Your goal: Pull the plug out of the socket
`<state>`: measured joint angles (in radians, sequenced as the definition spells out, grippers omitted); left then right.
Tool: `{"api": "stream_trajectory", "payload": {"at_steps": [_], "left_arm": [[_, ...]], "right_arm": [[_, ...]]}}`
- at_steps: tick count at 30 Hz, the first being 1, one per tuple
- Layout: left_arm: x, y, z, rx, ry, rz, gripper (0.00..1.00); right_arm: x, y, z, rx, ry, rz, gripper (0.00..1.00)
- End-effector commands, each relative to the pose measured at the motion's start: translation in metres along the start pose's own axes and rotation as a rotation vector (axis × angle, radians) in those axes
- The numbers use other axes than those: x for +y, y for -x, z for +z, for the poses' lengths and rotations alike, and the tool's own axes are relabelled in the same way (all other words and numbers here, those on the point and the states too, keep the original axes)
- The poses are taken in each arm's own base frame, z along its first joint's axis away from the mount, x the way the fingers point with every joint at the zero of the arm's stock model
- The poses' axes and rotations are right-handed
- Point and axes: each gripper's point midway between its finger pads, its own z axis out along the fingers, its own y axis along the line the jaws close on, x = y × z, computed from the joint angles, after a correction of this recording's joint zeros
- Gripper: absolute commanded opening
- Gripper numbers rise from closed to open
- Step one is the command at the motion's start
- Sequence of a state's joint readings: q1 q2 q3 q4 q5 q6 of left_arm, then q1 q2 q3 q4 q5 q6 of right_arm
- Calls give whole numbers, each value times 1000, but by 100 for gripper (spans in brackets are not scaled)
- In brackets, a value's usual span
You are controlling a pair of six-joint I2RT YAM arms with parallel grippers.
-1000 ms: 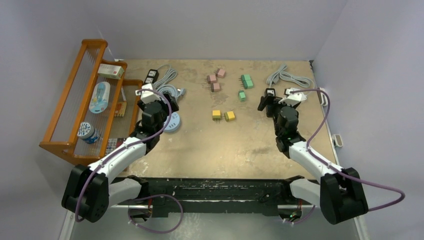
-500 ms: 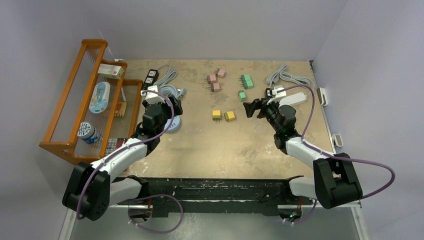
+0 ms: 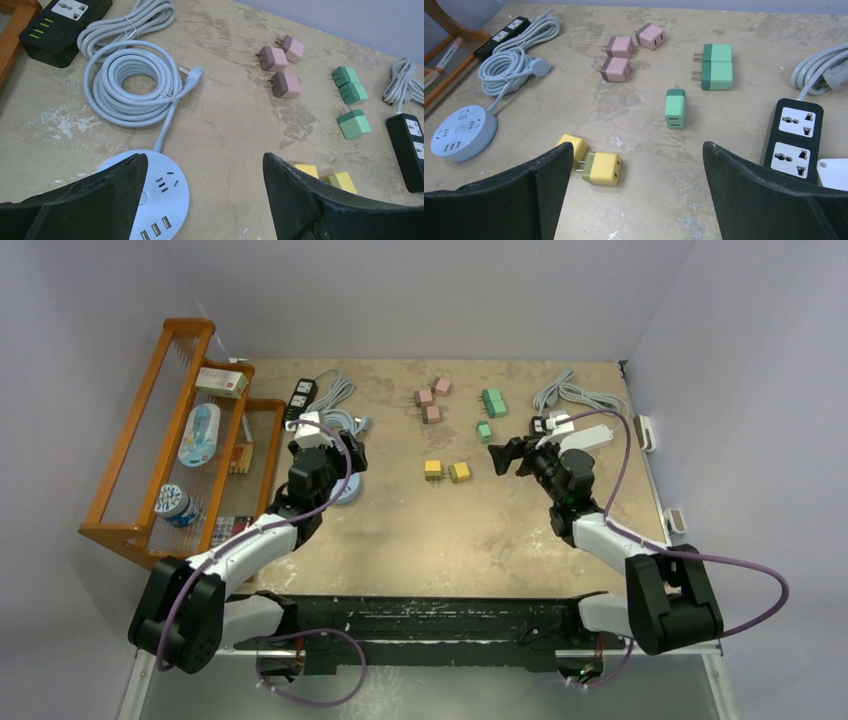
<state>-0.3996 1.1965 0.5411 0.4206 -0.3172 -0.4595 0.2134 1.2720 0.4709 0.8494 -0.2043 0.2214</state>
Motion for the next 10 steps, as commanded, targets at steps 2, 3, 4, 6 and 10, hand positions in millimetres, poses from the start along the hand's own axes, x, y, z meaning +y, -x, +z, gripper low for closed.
{"api": "stream_trajectory", "payload": {"at_steps": [2,3,4,6,10], "left_arm": [[-4,15,2,-55,-18,-12,82],[-3,15,2,-56,-8,-15,79],[-2,15,3,-51,1,-17,76],[0,15,4,-48,9,-19,73],[-1,16,2,-64,-1,-25,75]], "right_arm": [[-5,21,9,-61,-17,-35,99],[-5,21,9,-60,-17,-35,99],[-5,20,10,-59,-18,-35,99],[-5,20,10,-56,-19,-36,99],[-7,18,11,-53,-26,-36,99]]}}
